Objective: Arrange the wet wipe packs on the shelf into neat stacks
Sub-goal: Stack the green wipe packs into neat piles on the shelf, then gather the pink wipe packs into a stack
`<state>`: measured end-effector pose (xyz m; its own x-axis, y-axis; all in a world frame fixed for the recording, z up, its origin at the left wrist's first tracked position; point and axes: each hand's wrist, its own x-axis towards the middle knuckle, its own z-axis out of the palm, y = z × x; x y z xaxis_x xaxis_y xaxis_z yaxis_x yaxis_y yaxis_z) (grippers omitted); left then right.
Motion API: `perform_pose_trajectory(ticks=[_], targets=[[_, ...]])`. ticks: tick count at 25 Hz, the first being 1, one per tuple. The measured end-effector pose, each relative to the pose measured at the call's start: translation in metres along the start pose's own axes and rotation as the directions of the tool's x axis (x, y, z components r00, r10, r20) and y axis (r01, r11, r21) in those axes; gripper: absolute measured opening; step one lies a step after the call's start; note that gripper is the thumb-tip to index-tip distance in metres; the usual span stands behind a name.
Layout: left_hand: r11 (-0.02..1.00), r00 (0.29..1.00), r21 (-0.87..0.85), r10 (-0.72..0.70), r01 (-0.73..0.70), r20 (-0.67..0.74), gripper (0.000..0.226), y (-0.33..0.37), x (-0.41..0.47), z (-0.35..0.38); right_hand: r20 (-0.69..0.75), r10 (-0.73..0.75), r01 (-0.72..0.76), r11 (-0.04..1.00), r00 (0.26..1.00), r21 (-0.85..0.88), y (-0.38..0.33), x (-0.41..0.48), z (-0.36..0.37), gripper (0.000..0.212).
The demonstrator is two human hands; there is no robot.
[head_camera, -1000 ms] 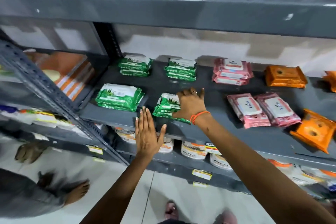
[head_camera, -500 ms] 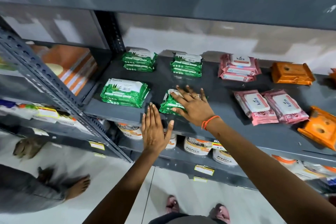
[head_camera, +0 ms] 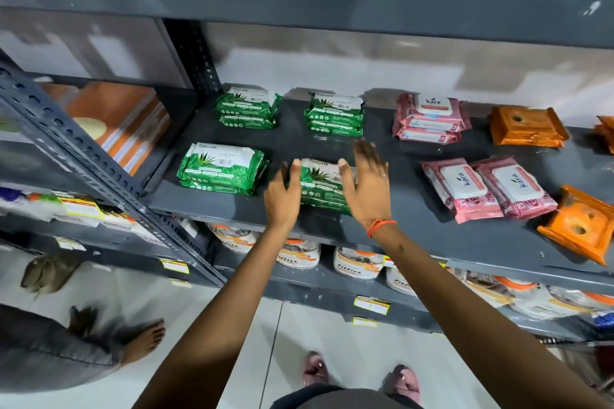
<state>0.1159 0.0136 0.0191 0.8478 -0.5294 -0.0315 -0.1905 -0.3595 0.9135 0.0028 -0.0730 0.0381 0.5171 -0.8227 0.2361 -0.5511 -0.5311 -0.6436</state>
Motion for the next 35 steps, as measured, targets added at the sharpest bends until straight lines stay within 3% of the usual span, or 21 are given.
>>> perform_pose_trajectory(ticks=[2,3,8,14,16,18,20,22,25,28,31,35], targets=[[1.000,1.000,-0.013,-0.028,0.028,0.013,0.046,-0.001,0.005,0.004,0.147,0.295,-0.323,0.917,0.944,0.236,0.003,-0.010,0.006,0.060],[1.000,1.000,-0.012,-0.023,0.023,0.020,0.047,-0.002,0.005,0.006,0.204,0.352,-0.402,0.862,0.913,0.310,0.002,-0.016,0.010,0.060],[0.999,0.997,-0.017,0.041,-0.042,-0.073,0.039,-0.008,-0.001,0.010,0.095,0.357,-0.369,0.874,0.929,0.316,-0.005,-0.021,0.023,0.049],[0.997,0.996,0.063,0.038,-0.034,-0.075,0.048,0.001,-0.002,0.011,0.163,0.342,-0.377,0.875,0.925,0.303,-0.002,-0.020,0.004,0.049],[0.975,0.990,0.214,0.091,-0.066,-0.108,0.056,0.008,-0.009,0.011,0.114,0.290,-0.309,0.922,0.950,0.233,0.010,-0.018,-0.018,0.049],[0.888,0.946,0.404,0.296,-0.221,-0.131,0.058,0.020,-0.026,0.018,0.012,0.192,-0.191,0.980,0.981,-0.047,0.037,-0.015,-0.047,0.053],[0.794,0.880,0.470,0.470,-0.386,-0.072,0.058,0.035,-0.050,0.037,-0.006,0.181,-0.169,0.902,0.983,-0.396,0.072,-0.010,-0.078,0.063],[0.733,0.828,0.438,0.559,-0.521,0.049,0.054,0.045,-0.078,0.064,0.048,0.339,-0.263,0.803,0.940,-0.535,0.096,-0.010,-0.106,0.068],[0.686,0.784,0.388,0.587,-0.615,0.204,0.046,0.042,-0.109,0.099,0.130,0.375,-0.227,0.765,0.918,-0.603,0.104,-0.019,-0.118,0.067],[0.679,0.810,0.441,0.507,-0.587,0.296,0.045,0.025,-0.126,0.117,0.256,0.295,-0.117,0.834,0.921,-0.539,0.096,-0.013,-0.134,0.036],[0.619,0.831,0.554,0.427,-0.556,0.357,0.059,0.012,-0.133,0.119,0.414,0.191,0.036,0.876,0.890,-0.481,0.096,-0.003,-0.154,0.035],[0.466,0.811,0.669,0.407,-0.580,0.420,0.072,0.003,-0.135,0.115,0.697,0.091,0.349,0.815,0.711,-0.462,0.099,0.010,-0.162,0.057]])
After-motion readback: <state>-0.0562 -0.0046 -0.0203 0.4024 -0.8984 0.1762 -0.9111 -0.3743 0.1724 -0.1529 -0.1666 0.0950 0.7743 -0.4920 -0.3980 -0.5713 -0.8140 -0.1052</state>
